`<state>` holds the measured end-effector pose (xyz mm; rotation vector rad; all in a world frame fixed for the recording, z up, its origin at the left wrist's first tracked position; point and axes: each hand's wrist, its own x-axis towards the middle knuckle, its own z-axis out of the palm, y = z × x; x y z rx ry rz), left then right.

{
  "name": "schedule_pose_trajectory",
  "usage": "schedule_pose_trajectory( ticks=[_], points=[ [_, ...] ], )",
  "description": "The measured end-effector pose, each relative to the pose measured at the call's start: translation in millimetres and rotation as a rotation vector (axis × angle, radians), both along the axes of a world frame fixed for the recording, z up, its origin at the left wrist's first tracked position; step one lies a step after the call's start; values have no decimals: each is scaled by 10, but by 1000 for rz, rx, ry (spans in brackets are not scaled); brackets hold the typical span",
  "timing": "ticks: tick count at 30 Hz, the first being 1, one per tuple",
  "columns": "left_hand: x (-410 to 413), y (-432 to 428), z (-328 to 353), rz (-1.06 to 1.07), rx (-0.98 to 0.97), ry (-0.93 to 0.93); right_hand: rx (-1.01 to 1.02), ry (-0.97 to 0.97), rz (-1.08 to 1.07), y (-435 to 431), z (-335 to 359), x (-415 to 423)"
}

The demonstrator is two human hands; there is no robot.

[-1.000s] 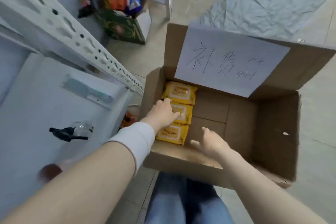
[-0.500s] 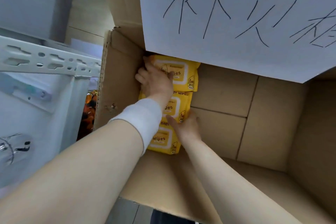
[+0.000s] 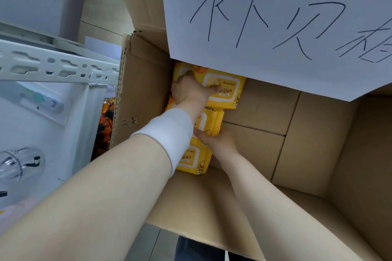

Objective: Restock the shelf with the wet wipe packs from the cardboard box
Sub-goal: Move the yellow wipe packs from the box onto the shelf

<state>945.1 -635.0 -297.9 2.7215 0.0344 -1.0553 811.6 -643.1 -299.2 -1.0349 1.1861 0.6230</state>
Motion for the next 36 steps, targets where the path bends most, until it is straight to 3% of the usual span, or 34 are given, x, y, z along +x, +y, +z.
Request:
schedule_pose_trajectory(
  ticks=[3, 10, 15, 21, 28, 36],
  points=[
    [-37, -8, 106, 7, -130, 15, 18, -13, -114, -79, 119, -156],
    [-179, 348, 618, 313, -449, 99, -115, 25, -270, -352, 601, -783],
    [-423, 852, 1318, 425, -592, 152, -227, -78, -231, -451, 1212, -1211],
    [-992, 1745, 2905, 633, -805, 75, -265, -237, 0, -162, 2441, -1524],
    [-1957, 3130, 4634, 800, -1031, -318, -119, -501, 253, 661, 3638, -1616],
    [-3051, 5030, 6075, 920, -1104, -786, 79, -832, 531, 2292, 4997, -1466]
  ],
)
